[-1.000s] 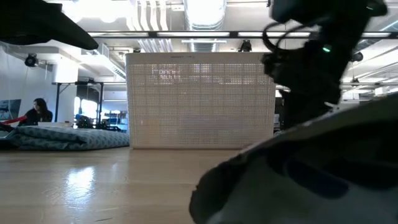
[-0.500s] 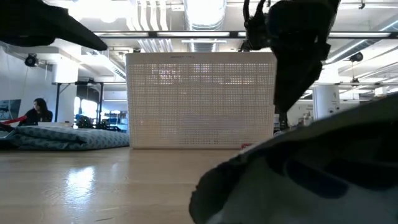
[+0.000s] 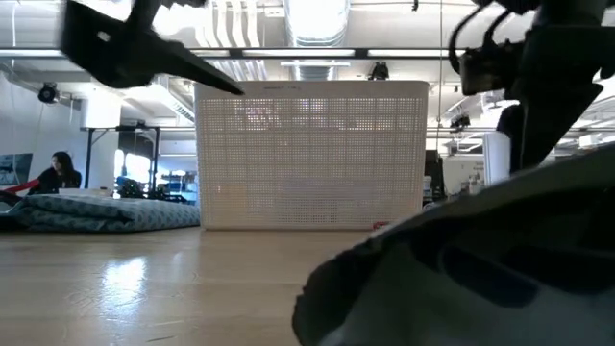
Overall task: Pick & place medical supplies in basket/bin
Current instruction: Put the red medicine box into the white bin
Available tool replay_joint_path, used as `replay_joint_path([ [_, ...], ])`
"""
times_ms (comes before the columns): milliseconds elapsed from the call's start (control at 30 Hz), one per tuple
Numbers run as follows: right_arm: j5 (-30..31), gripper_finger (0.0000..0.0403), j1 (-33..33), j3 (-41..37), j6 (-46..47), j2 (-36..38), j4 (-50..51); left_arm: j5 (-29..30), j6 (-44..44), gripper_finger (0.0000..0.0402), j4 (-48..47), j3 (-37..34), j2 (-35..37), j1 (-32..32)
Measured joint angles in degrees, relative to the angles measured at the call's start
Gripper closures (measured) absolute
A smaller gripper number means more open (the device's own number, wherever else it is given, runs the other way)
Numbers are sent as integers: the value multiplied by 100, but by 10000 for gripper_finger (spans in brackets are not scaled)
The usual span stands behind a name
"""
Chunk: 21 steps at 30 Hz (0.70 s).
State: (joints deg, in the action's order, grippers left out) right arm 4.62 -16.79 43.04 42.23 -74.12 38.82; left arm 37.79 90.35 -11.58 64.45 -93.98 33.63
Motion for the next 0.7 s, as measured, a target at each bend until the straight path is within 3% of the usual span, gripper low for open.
replay_joint_path([
  [133,-472,125,214,-832,277,463,-919,-182,239,38,140,0,-116,-327],
  [300,-725,124,396,-1573,475,360,-2397,-279,781,38,605,41,-602,-462],
  [433,-419,124,472,-1643,478,106,-2775,-278,1579,38,630,241,-1180,-502],
  [533,-199,124,581,-1646,474,-65,-2815,-216,1676,38,731,465,-1584,-604],
  [700,-676,125,1109,-1863,827,-446,-3840,-135,1493,38,1034,816,-2113,-983],
])
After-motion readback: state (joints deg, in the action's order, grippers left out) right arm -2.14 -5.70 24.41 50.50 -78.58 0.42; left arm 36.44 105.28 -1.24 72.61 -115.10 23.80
